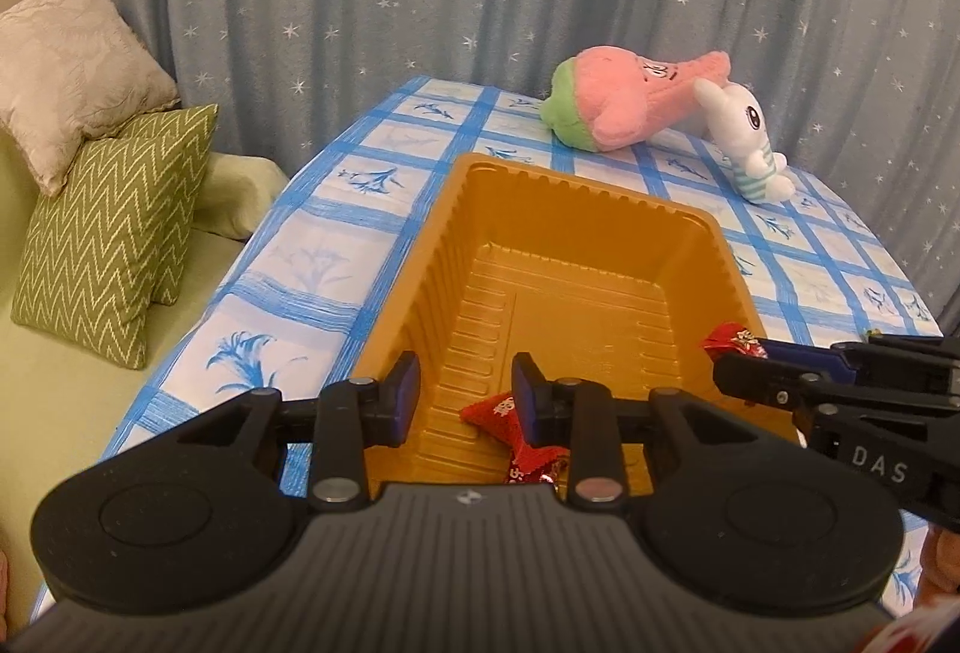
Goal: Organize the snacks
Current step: 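Move both candies over the orange tray and open both tools to drop them, then bring the right tool back to the snack pile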
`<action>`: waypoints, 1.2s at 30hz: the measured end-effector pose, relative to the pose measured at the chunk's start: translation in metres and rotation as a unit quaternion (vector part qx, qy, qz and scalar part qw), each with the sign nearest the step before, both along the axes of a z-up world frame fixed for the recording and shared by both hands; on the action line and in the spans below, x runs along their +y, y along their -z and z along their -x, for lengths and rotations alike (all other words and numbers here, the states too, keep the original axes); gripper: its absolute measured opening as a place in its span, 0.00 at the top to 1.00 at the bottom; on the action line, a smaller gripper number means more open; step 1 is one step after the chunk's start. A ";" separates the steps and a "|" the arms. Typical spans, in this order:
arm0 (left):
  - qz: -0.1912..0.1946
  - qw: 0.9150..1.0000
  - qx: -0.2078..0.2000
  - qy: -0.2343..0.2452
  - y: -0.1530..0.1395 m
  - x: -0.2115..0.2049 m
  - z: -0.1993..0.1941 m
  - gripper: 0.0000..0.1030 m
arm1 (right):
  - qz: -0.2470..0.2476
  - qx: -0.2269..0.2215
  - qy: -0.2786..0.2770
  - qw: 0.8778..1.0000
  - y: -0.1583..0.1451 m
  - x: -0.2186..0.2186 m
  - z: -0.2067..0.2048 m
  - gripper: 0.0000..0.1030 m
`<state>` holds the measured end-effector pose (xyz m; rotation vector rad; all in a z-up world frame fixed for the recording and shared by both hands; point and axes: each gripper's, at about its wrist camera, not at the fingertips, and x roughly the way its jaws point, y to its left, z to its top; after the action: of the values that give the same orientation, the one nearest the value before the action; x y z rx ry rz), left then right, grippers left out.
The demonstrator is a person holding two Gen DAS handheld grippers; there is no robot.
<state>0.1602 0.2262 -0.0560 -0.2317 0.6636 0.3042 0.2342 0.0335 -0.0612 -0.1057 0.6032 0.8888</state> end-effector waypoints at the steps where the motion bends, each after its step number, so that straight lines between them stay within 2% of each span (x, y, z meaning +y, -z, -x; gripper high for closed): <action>1: 0.001 1.000 0.000 0.000 0.000 0.000 0.000 0.71 | -0.002 -0.001 -0.002 1.000 0.000 0.000 0.000 0.82; 6: 0.005 1.000 0.001 -0.001 0.000 0.000 0.001 0.71 | -0.012 0.005 -0.021 1.000 0.001 0.002 0.000 0.82; 8: 0.005 1.000 0.001 -0.002 0.000 0.000 0.001 0.71 | -0.016 0.008 -0.021 1.000 0.002 0.001 -0.001 0.75; 10: 0.005 1.000 0.000 -0.003 0.000 0.000 0.002 0.69 | -0.020 0.008 -0.016 1.000 0.001 -0.001 -0.001 0.60; 11: 0.005 1.000 0.000 -0.004 -0.001 0.000 0.002 0.68 | -0.023 0.009 -0.014 1.000 0.000 -0.003 -0.002 0.59; 23: 0.007 1.000 -0.009 0.020 -0.007 -0.018 0.009 0.59 | -0.015 -0.007 0.048 0.999 -0.011 -0.053 0.007 0.58; 26: 0.022 0.999 -0.012 0.040 -0.010 -0.029 0.009 0.57 | -0.008 -0.011 0.070 0.997 -0.009 -0.073 0.019 0.57; 36: 0.013 0.992 -0.024 0.127 -0.019 -0.098 0.011 0.51 | 0.015 0.015 0.169 0.985 0.010 -0.154 0.053 0.57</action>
<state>0.1494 0.1286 -0.0370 -0.1765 0.6423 0.0468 0.1811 -0.1202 -0.0713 -0.0150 0.6397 0.5531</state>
